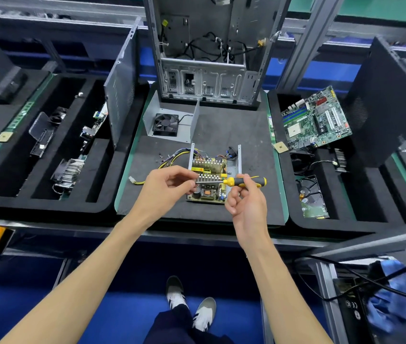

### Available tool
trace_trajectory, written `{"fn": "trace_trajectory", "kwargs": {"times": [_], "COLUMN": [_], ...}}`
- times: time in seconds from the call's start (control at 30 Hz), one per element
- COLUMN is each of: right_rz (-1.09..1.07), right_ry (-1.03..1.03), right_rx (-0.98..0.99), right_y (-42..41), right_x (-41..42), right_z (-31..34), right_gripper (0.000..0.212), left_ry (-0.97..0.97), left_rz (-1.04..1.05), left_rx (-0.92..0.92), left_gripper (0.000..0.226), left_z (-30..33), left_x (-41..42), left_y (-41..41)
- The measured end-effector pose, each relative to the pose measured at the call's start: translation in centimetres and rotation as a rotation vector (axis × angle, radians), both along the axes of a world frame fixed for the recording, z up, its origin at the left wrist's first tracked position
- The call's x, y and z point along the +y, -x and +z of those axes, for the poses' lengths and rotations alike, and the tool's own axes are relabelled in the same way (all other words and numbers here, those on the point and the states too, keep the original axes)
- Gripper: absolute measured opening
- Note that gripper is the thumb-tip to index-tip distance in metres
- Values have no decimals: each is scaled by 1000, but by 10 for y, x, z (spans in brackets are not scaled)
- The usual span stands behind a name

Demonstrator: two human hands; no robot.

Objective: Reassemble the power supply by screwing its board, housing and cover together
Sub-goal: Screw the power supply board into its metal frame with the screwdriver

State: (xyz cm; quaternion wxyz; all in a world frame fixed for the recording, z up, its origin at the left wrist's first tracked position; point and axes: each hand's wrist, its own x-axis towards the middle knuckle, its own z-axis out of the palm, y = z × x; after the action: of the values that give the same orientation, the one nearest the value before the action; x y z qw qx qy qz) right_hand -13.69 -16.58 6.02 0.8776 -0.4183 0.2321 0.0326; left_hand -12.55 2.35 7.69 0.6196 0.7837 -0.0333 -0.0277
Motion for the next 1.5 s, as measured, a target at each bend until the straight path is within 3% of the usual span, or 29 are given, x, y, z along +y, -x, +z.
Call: {"fn": "trace_trajectory", "kwargs": {"times": [0.27,0.47,0.6,0.73,0.93,1.5], "right_rz": [9,95,217,294,311,404], "right_ry": [95,456,744,932,1045,1087], "right_rx": [-46,-240,-360,-434,-493,-500], "right_y": [-1,2,4,-3,-12,-20], "right_x": [3,3,13,21,24,30], "right_z": [1,-3,-14,-27,-36,-50], "right_gripper": [19,17,9,6,8,4], "left_ry": [6,-106,-216,-262,-226,-249], "left_rz": [12,194,80,-13,-58,-99], "left_rx": [42,185,324,319,341,339], "left_gripper": [15,24,34,56,65,61], "left_z": [-8,-41,-64,-68,-68,-71], "left_x": [4,18,17,11,11,14], "left_y": [-3,-10,-8,-4,-4,-4]}}
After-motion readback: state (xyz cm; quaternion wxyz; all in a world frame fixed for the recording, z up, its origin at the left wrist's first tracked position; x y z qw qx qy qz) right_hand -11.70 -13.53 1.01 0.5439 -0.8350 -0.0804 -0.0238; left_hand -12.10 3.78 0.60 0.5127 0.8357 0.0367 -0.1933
